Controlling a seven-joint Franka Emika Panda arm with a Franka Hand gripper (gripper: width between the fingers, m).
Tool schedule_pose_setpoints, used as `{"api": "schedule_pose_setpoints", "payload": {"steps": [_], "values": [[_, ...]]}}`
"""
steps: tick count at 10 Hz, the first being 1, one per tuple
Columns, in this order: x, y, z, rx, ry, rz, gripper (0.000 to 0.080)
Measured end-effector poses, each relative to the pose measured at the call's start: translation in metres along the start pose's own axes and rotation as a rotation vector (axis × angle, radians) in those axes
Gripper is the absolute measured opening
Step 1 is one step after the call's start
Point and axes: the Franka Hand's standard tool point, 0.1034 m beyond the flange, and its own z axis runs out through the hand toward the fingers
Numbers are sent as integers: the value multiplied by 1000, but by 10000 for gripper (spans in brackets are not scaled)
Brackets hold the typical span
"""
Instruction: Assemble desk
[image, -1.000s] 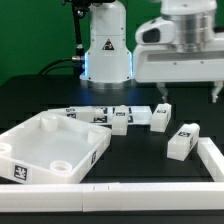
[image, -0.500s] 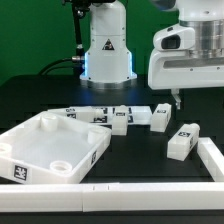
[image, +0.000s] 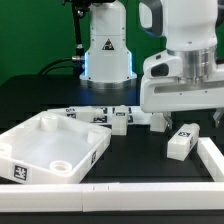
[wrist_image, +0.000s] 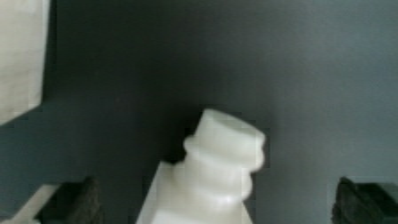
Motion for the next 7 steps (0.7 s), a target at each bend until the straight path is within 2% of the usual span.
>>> {"api": "schedule_pose_setpoints", "payload": {"steps": [2, 7], "values": [[6, -1, 0, 6, 8, -17, 649], [13, 13, 2, 5, 20, -64, 649]]}}
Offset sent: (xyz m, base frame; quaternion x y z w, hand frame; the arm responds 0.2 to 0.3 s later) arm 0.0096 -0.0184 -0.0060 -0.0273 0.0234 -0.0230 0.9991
